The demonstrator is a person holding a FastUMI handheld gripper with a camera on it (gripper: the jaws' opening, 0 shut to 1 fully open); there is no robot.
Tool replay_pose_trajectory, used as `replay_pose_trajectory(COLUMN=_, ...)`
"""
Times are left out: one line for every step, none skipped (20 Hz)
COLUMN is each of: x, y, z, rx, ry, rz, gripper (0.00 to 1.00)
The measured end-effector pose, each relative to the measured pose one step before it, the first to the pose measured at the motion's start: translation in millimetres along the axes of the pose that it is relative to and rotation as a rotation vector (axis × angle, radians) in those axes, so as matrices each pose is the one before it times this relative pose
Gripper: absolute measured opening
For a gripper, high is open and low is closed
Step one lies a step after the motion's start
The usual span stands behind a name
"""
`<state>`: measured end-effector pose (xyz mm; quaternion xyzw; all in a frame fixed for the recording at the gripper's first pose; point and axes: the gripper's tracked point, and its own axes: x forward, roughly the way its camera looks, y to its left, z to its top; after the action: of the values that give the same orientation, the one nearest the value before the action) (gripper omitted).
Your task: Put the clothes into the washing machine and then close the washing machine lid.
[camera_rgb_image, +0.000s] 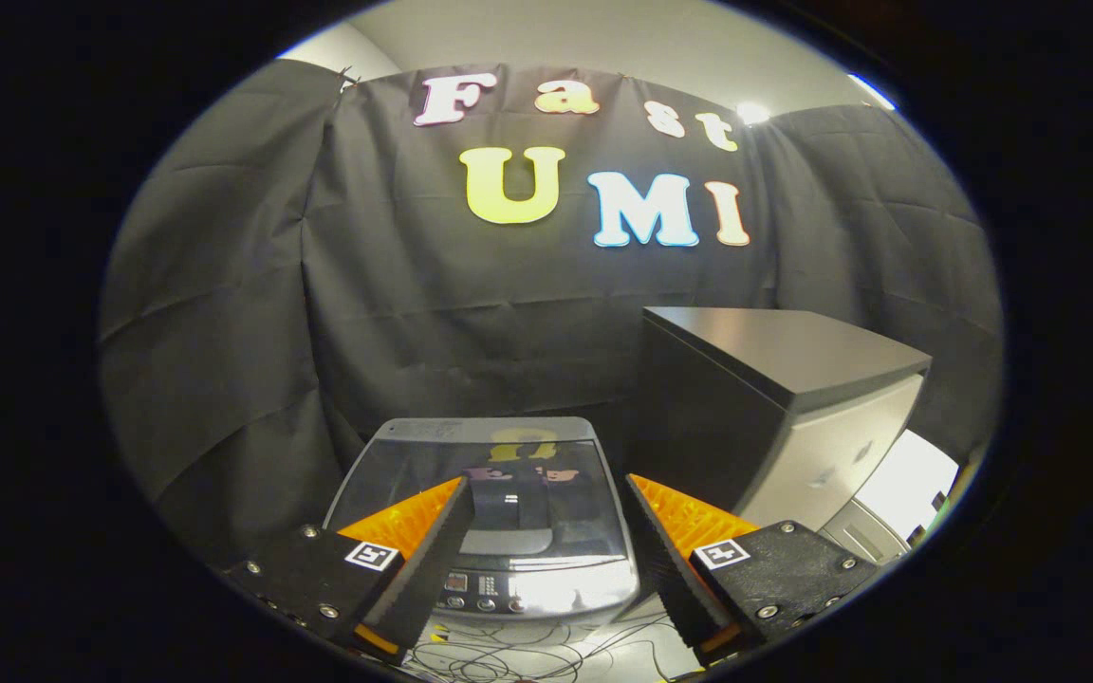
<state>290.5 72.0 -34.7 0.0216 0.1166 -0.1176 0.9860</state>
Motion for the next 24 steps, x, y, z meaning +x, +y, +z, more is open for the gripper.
replay_pose_trajectory(x=-11.46, y=-9.65, z=-3.05, rx=-0.00485, ry=-0.00237, rz=-0.00009, gripper=0.98)
replay_pose_trajectory(x=-8.26, y=-8.03, z=-4.27, rx=-0.00074, ry=0.00488, rz=0.0091, gripper=0.97)
replay_pose_trajectory(x=-9.39, y=-7.44, z=-3.98, rx=-0.00196, ry=0.00504, rz=0.0131, gripper=0.97)
replay_pose_trajectory(x=-10.36, y=-8.0, z=-1.76, rx=-0.00546, ry=-0.00316, rz=0.01551, gripper=0.97)
replay_pose_trajectory(x=-11.66, y=-9.24, z=-0.8, rx=-0.00814, ry=-0.0055, rz=0.01517, gripper=0.97)
replay_pose_trajectory(x=-11.78, y=-12.53, z=-0.49, rx=-0.00897, ry=-0.00776, rz=0.00808, gripper=0.97)
replay_pose_trajectory(x=-11.66, y=-12.86, z=-0.81, rx=-0.00729, ry=-0.00843, rz=0.00721, gripper=0.97)
replay_pose_trajectory(x=-11.33, y=-10.49, z=-1.26, rx=-0.00212, ry=-0.01119, rz=0.01265, gripper=0.97)
replay_pose_trajectory(x=-11.16, y=-12.76, z=2.28, rx=-0.00015, ry=-0.01264, rz=0.01392, gripper=0.97)
replay_pose_trajectory(x=-11.91, y=-10.02, z=0.93, rx=-0.00072, ry=-0.01306, rz=0.0144, gripper=0.97)
replay_pose_trajectory(x=-9.53, y=-9.59, z=2.4, rx=-0.0031, ry=-0.02084, rz=0.00981, gripper=0.97)
replay_pose_trajectory(x=-12.33, y=-10.04, z=2.94, rx=-0.00452, ry=-0.0159, rz=0.0105, gripper=0.97)
replay_pose_trajectory(x=-12.12, y=-7.97, z=-2.41, rx=-0.00409, ry=0.00314, rz=0.01283, gripper=0.97)
replay_pose_trajectory(x=-11.9, y=-7.71, z=-1.92, rx=-0.00061, ry=0.00285, rz=0.00818, gripper=0.97)
replay_pose_trajectory(x=-12.89, y=-7.28, z=2.65, rx=0.00264, ry=-0.00731, rz=0.00688, gripper=0.97)
replay_pose_trajectory(x=-11.56, y=-7.11, z=3.17, rx=0.00758, ry=-0.00628, rz=-0.00348, gripper=0.97)
replay_pose_trajectory(x=-9.51, y=-4.69, z=0.17, rx=0.00835, ry=0.00437, rz=0.00099, gripper=0.97)
replay_pose_trajectory(x=-10.86, y=-1.08, z=1.37, rx=0.0041, ry=-0.00324, rz=0.00006, gripper=0.97)
replay_pose_trajectory(x=-8.18, y=-1.17, z=4.83, rx=-0.00073, ry=-0.01073, rz=-0.00053, gripper=0.97)
replay_pose_trajectory(x=-6.76, y=-0.17, z=5.5, rx=-0.00142, ry=-0.01194, rz=-0.00338, gripper=0.97)
replay_pose_trajectory(x=-6.41, y=-0.34, z=3.48, rx=0.00067, ry=-0.0102, rz=-0.00116, gripper=0.97)
replay_pose_trajectory(x=-3.87, y=0.9, z=2.64, rx=0.0053, ry=-0.0092, rz=-0.00153, gripper=0.97)
replay_pose_trajectory(x=-3.99, y=3.03, z=2.66, rx=0.00451, ry=-0.00622, rz=0.00408, gripper=0.97)
replay_pose_trajectory(x=-3.45, y=2.55, z=1.6, rx=0.00124, ry=-0.00604, rz=0.00119, gripper=0.97)
